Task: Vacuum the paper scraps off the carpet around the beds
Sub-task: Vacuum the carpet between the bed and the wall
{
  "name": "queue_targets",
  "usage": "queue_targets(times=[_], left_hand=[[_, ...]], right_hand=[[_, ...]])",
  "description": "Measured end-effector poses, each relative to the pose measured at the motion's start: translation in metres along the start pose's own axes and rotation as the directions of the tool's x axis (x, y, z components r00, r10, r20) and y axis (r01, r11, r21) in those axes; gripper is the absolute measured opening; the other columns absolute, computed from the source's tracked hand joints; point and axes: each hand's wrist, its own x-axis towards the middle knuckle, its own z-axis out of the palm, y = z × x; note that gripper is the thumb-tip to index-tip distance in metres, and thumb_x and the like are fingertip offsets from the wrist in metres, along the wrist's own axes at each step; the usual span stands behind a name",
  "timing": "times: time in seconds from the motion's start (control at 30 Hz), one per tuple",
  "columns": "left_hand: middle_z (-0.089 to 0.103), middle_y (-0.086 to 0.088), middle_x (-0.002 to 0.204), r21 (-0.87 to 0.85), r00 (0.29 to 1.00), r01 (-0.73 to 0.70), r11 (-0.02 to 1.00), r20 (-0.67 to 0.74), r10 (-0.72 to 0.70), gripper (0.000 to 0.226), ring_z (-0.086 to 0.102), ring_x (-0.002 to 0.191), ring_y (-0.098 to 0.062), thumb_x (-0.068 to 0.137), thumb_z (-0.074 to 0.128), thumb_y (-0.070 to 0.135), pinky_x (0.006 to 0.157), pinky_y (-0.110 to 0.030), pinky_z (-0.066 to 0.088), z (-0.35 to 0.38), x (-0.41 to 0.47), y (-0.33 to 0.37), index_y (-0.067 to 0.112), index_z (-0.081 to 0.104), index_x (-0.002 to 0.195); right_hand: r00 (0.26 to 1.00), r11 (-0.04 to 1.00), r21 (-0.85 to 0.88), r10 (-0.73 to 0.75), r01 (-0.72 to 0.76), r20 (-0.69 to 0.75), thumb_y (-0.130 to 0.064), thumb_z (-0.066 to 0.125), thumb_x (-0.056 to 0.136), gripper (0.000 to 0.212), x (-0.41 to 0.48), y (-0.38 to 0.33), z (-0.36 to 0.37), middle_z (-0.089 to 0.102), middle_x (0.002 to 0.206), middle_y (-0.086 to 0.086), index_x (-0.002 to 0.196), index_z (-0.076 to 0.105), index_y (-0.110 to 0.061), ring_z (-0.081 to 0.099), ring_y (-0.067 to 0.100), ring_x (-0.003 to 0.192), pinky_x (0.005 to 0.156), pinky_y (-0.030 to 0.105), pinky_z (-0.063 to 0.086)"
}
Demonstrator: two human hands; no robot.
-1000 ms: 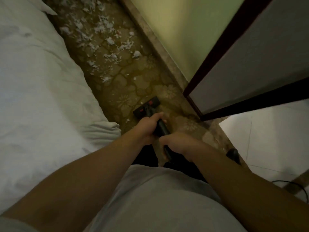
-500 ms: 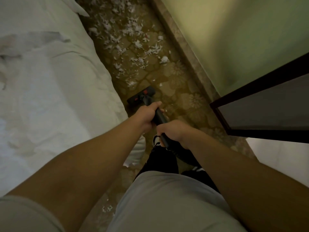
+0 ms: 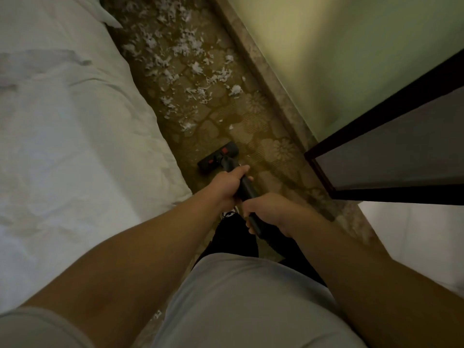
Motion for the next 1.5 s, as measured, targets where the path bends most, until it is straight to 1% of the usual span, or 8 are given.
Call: queue_targets(times=[0.23,0.43,0.53,0.83,0.97,1.17,1.4,1.5], left_hand=[[0.065,-0.007,0.090,-0.022,1.000,0.001,1.000,-0.011,-0.001,0.033,0.062,0.080,-0.020,0.096,0.068,0.027,0.063,-0.036,0.051,0.078,-0.023,-0.085,0.007,0.059,0.121],[0.066,-0.007,0.084,-0.003,1.000,-0.019,1.000,-0.014,0.019,0.037,0.063,0.076,-0.022,0.094,0.070,0.026,0.066,-0.036,0.053,0.158,-0.040,-0.166,0.007,0.061,0.125],[0.068,-0.009,0.092,0.034,1.000,0.001,0.999,0.009,-0.002,0.043,0.066,0.080,-0.024,0.092,0.073,0.030,0.067,-0.036,0.055,0.193,-0.049,-0.203,0.005,0.060,0.125],[0.065,-0.008,0.079,0.100,0.992,0.037,0.994,0.115,-0.048,0.023,0.062,0.072,-0.023,0.096,0.068,0.029,0.069,-0.035,0.054,0.271,-0.071,-0.283,0.006,0.066,0.095],[0.063,-0.006,0.078,0.121,0.990,0.041,0.992,0.132,-0.057,0.021,0.060,0.075,-0.023,0.095,0.069,0.029,0.075,-0.037,0.051,0.282,-0.081,-0.290,0.008,0.067,0.092],[0.064,-0.004,0.074,0.124,0.989,0.051,0.991,0.134,-0.068,0.025,0.060,0.070,-0.020,0.096,0.067,0.031,0.063,-0.031,0.051,0.273,-0.082,-0.282,0.009,0.065,0.085],[0.067,-0.010,0.092,0.059,0.999,-0.004,0.998,0.054,0.001,0.020,0.064,0.086,-0.027,0.095,0.068,0.029,0.095,-0.045,0.055,0.209,-0.074,-0.250,0.009,0.065,0.092],[0.069,-0.010,0.094,0.004,1.000,-0.016,1.000,0.000,0.016,0.026,0.065,0.088,-0.028,0.091,0.072,0.031,0.094,-0.045,0.056,0.172,-0.068,-0.226,0.008,0.066,0.102]], right_hand=[[1.000,0.999,-0.050,-0.020,0.020,-0.005,-0.012,0.065,0.089,0.017,-0.036,0.095,-0.054,0.069,0.071,0.013,0.098,0.070,0.002,0.064,0.020,0.047,0.046,0.025,0.049],[0.998,0.998,-0.055,-0.043,0.041,-0.042,-0.019,0.069,0.075,0.020,-0.081,0.187,-0.107,0.069,0.081,0.016,0.089,0.071,-0.005,0.065,0.031,0.069,0.065,0.039,0.054],[0.997,0.998,-0.031,-0.057,0.055,-0.054,-0.013,0.067,0.086,0.011,-0.105,0.228,-0.129,0.068,0.085,0.018,0.091,0.068,-0.003,0.065,0.033,0.075,0.067,0.039,0.053],[0.993,0.995,0.097,0.041,-0.031,-0.107,-0.013,0.065,0.097,0.014,-0.150,0.317,-0.171,0.067,0.078,0.014,0.102,0.066,0.000,0.066,0.023,0.059,0.049,0.025,0.055],[0.994,0.991,0.134,0.030,-0.016,-0.101,-0.011,0.068,0.092,0.015,-0.161,0.329,-0.178,0.071,0.078,0.016,0.102,0.067,0.001,0.069,0.025,0.061,0.060,0.032,0.058],[0.995,0.990,0.137,0.033,-0.020,-0.090,-0.011,0.066,0.094,0.018,-0.158,0.317,-0.172,0.069,0.075,0.017,0.105,0.066,0.003,0.067,0.025,0.055,0.053,0.029,0.056],[0.998,0.999,-0.048,-0.012,0.009,-0.058,-0.014,0.065,0.094,0.013,-0.134,0.276,-0.133,0.068,0.081,0.017,0.095,0.067,-0.001,0.066,0.028,0.064,0.060,0.033,0.055],[0.998,0.990,-0.131,-0.051,0.045,-0.040,-0.012,0.067,0.088,0.009,-0.117,0.241,-0.110,0.064,0.081,0.017,0.086,0.066,-0.004,0.062,0.033,0.073,0.066,0.039,0.050]])
